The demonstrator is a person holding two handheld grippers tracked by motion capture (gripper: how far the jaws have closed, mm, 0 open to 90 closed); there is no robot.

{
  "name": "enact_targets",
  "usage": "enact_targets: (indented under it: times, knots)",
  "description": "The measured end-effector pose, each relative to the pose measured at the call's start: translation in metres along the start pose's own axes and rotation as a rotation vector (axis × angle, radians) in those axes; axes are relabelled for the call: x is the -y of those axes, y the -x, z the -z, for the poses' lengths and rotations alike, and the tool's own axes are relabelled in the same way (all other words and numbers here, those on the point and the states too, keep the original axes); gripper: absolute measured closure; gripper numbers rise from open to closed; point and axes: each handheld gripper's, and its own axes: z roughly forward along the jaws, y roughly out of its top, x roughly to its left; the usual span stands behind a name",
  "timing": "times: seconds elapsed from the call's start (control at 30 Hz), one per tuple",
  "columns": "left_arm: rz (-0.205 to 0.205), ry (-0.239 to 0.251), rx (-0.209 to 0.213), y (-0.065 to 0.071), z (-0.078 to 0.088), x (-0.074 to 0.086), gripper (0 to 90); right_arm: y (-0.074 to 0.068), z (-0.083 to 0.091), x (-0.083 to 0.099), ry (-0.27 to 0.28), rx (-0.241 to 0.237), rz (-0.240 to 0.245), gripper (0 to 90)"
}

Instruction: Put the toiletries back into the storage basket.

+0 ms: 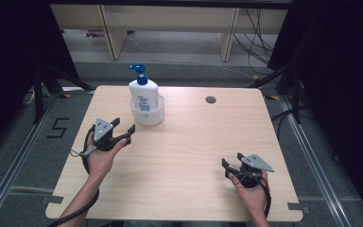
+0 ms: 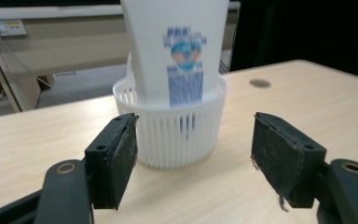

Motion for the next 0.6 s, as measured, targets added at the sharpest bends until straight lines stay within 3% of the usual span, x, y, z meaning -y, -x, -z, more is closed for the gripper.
enact_targets:
  times: [0.1, 0.33, 0.4, 0.6]
  knots:
    - [-0.010, -0.036, 0.007, 0.002, 0.005, 0.018, 31.1, 0.001, 0.000, 0.000, 0.010, 0.011, 0.017, 31.2]
    - [0.000, -0.081, 0.016, 0.003, 0.016, 0.047, 31.0, 0.000, 0.000, 0.000, 0.004, 0.005, 0.005, 31.2]
    - [0.005, -0.070, 0.017, 0.003, 0.020, 0.054, 31.0, 0.001, -0.001, 0.000, 0.015, 0.011, 0.021, 31.2]
    - [0.007, -0.032, -0.002, -0.001, 0.025, 0.059, 30.9, 0.000, -0.001, 0.000, 0.003, -0.003, 0.009, 31.2]
